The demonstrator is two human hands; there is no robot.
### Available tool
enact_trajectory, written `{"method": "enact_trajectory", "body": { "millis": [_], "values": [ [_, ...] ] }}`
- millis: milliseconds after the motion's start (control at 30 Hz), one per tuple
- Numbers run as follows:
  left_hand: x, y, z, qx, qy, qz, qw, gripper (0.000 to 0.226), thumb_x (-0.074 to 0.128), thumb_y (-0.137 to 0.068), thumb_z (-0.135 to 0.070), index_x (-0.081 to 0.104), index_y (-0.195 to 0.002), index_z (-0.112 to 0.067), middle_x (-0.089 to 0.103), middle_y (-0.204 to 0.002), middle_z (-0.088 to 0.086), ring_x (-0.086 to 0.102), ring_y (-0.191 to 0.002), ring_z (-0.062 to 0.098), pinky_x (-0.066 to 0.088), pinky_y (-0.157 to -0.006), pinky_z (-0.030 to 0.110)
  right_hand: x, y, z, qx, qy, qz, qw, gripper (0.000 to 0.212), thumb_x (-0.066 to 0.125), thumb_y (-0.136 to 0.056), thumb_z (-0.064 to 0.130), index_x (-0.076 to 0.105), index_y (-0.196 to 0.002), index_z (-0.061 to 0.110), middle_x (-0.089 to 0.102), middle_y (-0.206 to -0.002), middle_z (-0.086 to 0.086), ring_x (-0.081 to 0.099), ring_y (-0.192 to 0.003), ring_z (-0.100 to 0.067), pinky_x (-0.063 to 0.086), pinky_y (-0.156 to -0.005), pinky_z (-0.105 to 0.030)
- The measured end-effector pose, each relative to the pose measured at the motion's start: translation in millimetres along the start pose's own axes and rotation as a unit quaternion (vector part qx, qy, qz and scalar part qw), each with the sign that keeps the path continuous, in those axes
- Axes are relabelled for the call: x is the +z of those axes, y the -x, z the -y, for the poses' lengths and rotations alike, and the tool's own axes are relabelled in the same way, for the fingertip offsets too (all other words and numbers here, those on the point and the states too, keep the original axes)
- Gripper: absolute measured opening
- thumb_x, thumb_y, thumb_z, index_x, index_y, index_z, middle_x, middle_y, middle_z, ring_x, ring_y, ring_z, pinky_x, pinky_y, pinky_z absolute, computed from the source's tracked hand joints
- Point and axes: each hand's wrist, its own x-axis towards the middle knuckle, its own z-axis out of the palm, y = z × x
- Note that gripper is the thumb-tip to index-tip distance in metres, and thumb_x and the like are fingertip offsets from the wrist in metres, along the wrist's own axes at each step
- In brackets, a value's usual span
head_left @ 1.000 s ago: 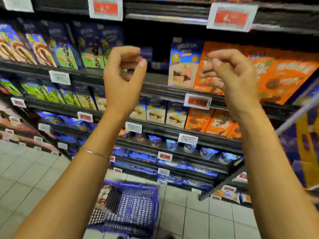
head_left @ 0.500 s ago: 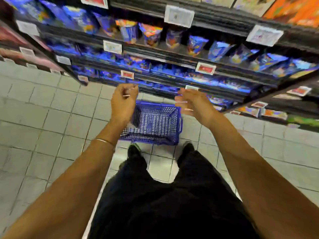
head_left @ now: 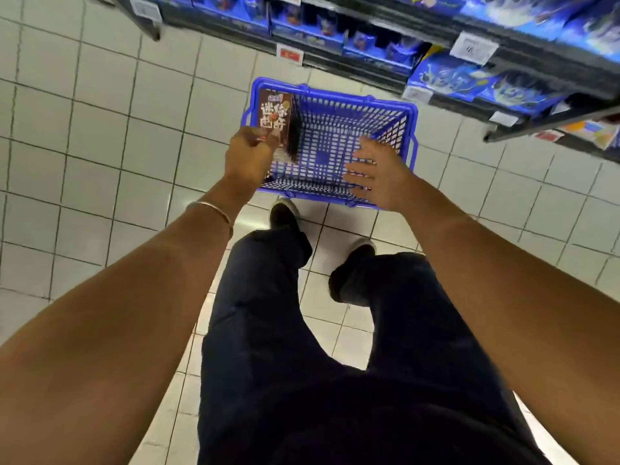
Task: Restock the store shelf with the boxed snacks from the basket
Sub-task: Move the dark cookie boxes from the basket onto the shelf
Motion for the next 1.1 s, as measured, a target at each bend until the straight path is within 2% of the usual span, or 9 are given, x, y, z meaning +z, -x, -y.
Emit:
{"method": "enact_trajectory", "body": {
  "millis": [200,333,400,467,600,733,900,1033,1100],
  "values": [
    [36.3,-93.5,61.2,-0.012,-0.03,-0.023,0.999,0.028,0.077,-0.093,-0.022,0.061,-0.113,-0.012,0.072,-0.124,0.015,0.071,-0.113,0.03,0.056,-0.102,0.044,6.6,-125.4,-17.5,0.015,0.023,0.022,0.999,0.066,0.053,-0.098,0.056,0.047,-0.147,0.013,0.052,-0.146,-0.01,0.052,-0.13,-0.029,0.043,-0.109,-0.045],
    [65.4,-156.3,104.9,0.015,-0.045,-0.034,0.998,0.044,0.079,-0.091,-0.016,0.064,-0.13,-0.002,0.07,-0.129,0.016,0.067,-0.121,0.029,0.051,-0.108,0.04,15.1,-215.5,-23.5,0.01,0.043,0.025,0.999,0.06,0.048,-0.102,0.05,0.043,-0.149,0.012,0.047,-0.152,-0.01,0.048,-0.136,-0.029,0.042,-0.102,-0.042],
    [79.0,-186.2,125.4,0.035,-0.115,-0.035,0.992,0.049,0.074,-0.095,-0.029,0.061,-0.137,-0.006,0.062,-0.138,0.019,0.061,-0.129,0.032,0.046,-0.113,0.04,21.0,-259.4,-27.3,0.003,0.049,0.017,0.999,0.058,0.046,-0.103,0.047,0.042,-0.15,0.012,0.045,-0.153,-0.011,0.047,-0.137,-0.029,0.04,-0.103,-0.044],
    [90.3,-210.2,146.1,0.073,-0.228,-0.07,0.968,0.057,0.066,-0.098,-0.044,0.057,-0.144,-0.012,0.052,-0.147,0.019,0.05,-0.138,0.035,0.038,-0.116,0.037,25.9,-300.3,-33.5,-0.002,0.051,0.014,0.999,0.06,0.046,-0.103,0.048,0.041,-0.151,0.012,0.043,-0.153,-0.012,0.045,-0.138,-0.031,0.039,-0.104,-0.045],
    [108.9,-240.4,175.3,0.152,-0.346,-0.229,0.897,0.061,0.047,-0.1,-0.049,0.048,-0.151,-0.016,0.04,-0.155,0.016,0.04,-0.141,0.037,0.038,-0.107,0.041,39.3,-371.6,-45.3,-0.017,0.049,0.026,0.998,0.061,0.044,-0.104,0.048,0.034,-0.156,0.017,0.033,-0.162,-0.01,0.036,-0.145,-0.031,0.034,-0.112,-0.048],
    [123.1,-263.9,189.2,0.153,-0.368,-0.335,0.854,0.069,0.038,-0.098,-0.057,0.042,-0.155,-0.018,0.043,-0.151,0.012,0.042,-0.136,0.031,0.04,-0.103,0.04,52.6,-423.4,-52.8,-0.027,0.045,0.023,0.998,0.06,0.042,-0.104,0.05,0.034,-0.155,0.02,0.031,-0.163,-0.007,0.037,-0.145,-0.03,0.034,-0.112,-0.048],
    [122.7,-287.9,198.5,0.186,-0.329,-0.387,0.841,0.071,0.042,-0.088,-0.064,0.053,-0.138,-0.015,0.05,-0.14,0.008,0.048,-0.128,0.025,0.036,-0.093,0.03,64.5,-468.4,-64.7,-0.02,0.023,0.033,0.999,0.07,0.042,-0.101,0.061,0.031,-0.156,0.019,0.03,-0.163,-0.009,0.035,-0.145,-0.032,0.033,-0.116,-0.052],
    [127.1,-286.6,197.2,0.206,-0.346,-0.377,0.834,0.071,0.043,-0.091,-0.065,0.05,-0.141,-0.014,0.052,-0.14,0.006,0.05,-0.128,0.024,0.042,-0.094,0.034,74.7,-484.4,-69.2,0.008,-0.031,0.061,0.998,0.073,0.04,-0.097,0.07,0.045,-0.149,0.018,0.05,-0.149,-0.008,0.055,-0.127,-0.029,0.045,-0.105,-0.05],
    [131.7,-283.4,198.1,0.233,-0.329,-0.341,0.849,0.07,0.045,-0.093,-0.064,0.047,-0.142,-0.013,0.055,-0.138,0.005,0.055,-0.123,0.022,0.047,-0.09,0.034,79.1,-484.4,-71.4,0.003,-0.033,0.077,0.996,0.071,0.035,-0.097,0.07,0.056,-0.138,0.016,0.062,-0.137,-0.009,0.066,-0.107,-0.026,0.053,-0.084,-0.041]
  ]
}}
